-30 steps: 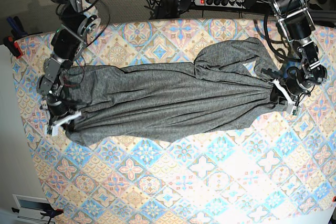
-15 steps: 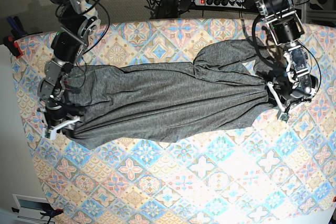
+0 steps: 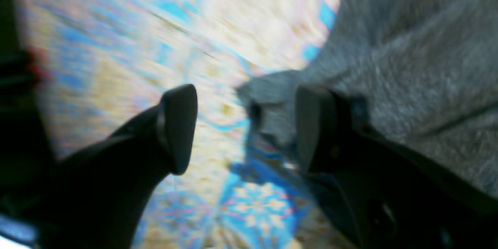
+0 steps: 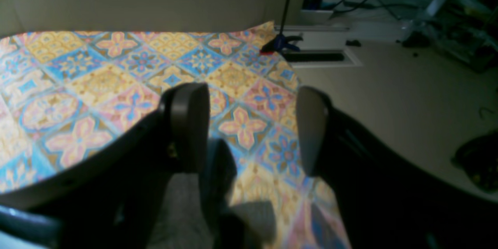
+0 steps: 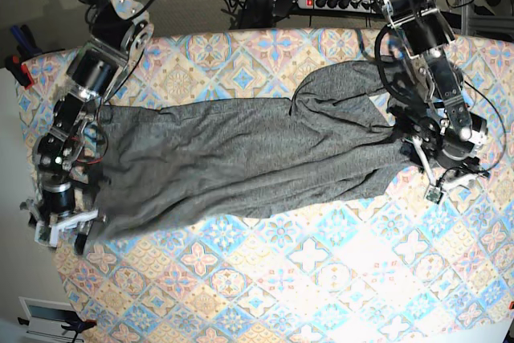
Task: Layout the t-shirt on the table in an organized manner, then fold the t-shirt properly
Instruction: 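Stretch the shirt lengthwise between both grippers, then release the shirt end with the left gripper and lift it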
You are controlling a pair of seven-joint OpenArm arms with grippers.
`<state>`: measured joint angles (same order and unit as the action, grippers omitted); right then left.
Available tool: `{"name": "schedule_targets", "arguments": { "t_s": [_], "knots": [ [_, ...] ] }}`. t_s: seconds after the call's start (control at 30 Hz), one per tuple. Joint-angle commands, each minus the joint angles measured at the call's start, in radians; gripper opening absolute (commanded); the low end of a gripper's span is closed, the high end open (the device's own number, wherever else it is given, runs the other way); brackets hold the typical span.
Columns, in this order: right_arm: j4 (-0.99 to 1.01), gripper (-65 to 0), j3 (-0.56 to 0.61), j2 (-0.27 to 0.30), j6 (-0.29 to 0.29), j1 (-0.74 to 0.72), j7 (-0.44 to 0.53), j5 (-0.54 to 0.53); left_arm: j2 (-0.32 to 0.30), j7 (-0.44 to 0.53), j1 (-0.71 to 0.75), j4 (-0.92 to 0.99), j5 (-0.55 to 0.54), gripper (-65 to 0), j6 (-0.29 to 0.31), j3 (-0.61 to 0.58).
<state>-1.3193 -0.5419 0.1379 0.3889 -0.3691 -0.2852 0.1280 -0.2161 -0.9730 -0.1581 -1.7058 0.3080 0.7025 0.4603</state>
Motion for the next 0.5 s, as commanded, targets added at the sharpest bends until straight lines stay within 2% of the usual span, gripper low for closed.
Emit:
{"name": "schedule_targets", "arguments": {
  "t_s": [0.0,0.23,0.37,0.47],
  "knots": [
    [-0.010,-30.8,0.001,0.009,0.002,-0.006,0.002,-0.003,-0.009,0.010,-0.004,-0.041,0.000,-26.0,-0.004,-0.001],
    [-0.022,-30.8,0.001,0.009,0.002,0.000,-0.042,-0.003,-0.018,0.010,0.058,-0.086,0.001,-26.0,-0.004,-0.001],
    [-0.076,-30.8,-0.001,0.009,0.002,0.084,-0.042,-0.006,-0.065,0.012,0.197,-0.190,-0.007,-26.0,-0.004,-0.002],
    [-0.111,-30.8,-0.005,0.009,0.002,0.121,-0.042,-0.008,-0.073,0.039,0.299,-0.231,-0.019,-26.0,-0.004,-0.002]
  ]
}}
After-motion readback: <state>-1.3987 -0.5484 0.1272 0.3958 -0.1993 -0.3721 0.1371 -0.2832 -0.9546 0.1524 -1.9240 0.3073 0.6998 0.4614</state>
